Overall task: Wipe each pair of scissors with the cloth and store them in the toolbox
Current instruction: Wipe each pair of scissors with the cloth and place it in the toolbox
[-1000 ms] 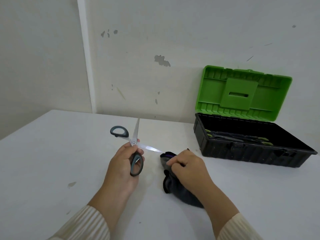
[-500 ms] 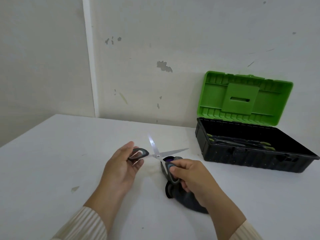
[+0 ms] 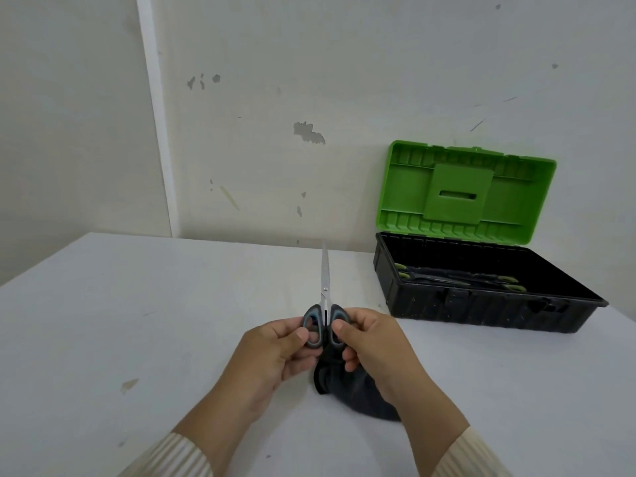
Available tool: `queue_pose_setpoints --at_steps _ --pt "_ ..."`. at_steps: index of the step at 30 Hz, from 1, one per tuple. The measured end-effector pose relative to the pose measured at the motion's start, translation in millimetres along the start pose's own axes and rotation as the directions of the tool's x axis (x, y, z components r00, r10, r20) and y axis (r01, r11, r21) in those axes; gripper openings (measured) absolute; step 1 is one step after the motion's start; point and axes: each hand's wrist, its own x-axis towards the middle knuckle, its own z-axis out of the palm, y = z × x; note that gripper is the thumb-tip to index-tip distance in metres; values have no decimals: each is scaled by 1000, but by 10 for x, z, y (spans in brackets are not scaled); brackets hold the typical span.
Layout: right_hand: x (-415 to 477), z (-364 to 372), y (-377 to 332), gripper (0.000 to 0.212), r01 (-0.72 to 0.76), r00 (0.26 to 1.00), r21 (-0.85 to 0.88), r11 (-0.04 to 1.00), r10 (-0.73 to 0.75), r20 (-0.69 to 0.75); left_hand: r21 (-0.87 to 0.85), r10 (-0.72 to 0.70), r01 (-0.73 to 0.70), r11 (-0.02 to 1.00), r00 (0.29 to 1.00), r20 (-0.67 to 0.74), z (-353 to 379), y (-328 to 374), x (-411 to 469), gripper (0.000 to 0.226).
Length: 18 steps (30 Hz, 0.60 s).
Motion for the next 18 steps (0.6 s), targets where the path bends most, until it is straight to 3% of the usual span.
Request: queue_pose_setpoints --at_steps 2,6,13,18 --pt "1 -19 -26 11 30 999 -32 999 -31 -33 28 32 -32 999 999 -4 12 -6 -6 23" --pt "33 -103 -46 22 142 958 -295 945 -207 -200 130 113 -113 985 994 7 70 -22 -49 26" --pt "-12 -312 -158 14 186 909 -240 953 -259 -327 338 247 -266 903 964 98 433 -64 -218 29" --pt "-96 -890 -25 12 105 879 -240 965 -203 -431 439 228 -243 865 970 87 975 -168 -105 36"
